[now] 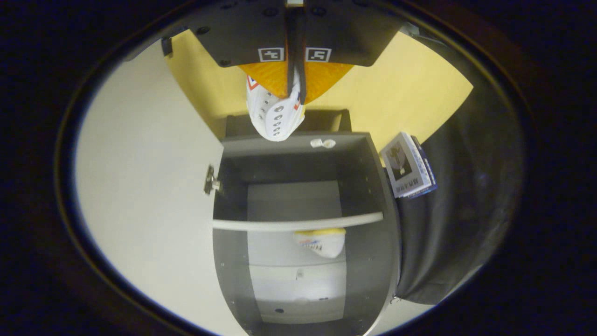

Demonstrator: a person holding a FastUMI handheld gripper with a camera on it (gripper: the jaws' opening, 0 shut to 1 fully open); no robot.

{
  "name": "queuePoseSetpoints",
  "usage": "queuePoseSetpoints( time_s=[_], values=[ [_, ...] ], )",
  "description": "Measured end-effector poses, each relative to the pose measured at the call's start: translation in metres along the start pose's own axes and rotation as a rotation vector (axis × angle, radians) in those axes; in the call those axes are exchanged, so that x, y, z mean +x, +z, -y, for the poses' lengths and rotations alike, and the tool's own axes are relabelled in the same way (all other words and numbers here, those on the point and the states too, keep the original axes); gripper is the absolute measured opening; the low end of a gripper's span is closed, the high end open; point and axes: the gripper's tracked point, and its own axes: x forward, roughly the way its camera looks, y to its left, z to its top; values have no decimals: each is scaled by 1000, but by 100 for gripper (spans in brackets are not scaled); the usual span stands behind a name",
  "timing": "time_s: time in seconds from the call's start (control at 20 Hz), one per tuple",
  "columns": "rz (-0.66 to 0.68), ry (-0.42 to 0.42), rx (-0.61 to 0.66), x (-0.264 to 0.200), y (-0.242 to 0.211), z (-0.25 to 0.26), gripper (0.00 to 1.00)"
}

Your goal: Open the shoe cabinet door, grab the shoes and put them into the shoe cabinet, then close the shoe cabinet door.

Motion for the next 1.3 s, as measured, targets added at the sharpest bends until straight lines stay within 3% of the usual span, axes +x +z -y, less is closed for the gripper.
queuePoseSetpoints(
  time_s=[0.35,0.6,0.95,1.3],
  values=[
    [162,-81,25,-29,117,-9,2],
    [268,-120,39,-36,177,-1,2],
    [357,-94,24,19,252,12,2],
    [337,-88,42,115,286,31,2]
  ],
)
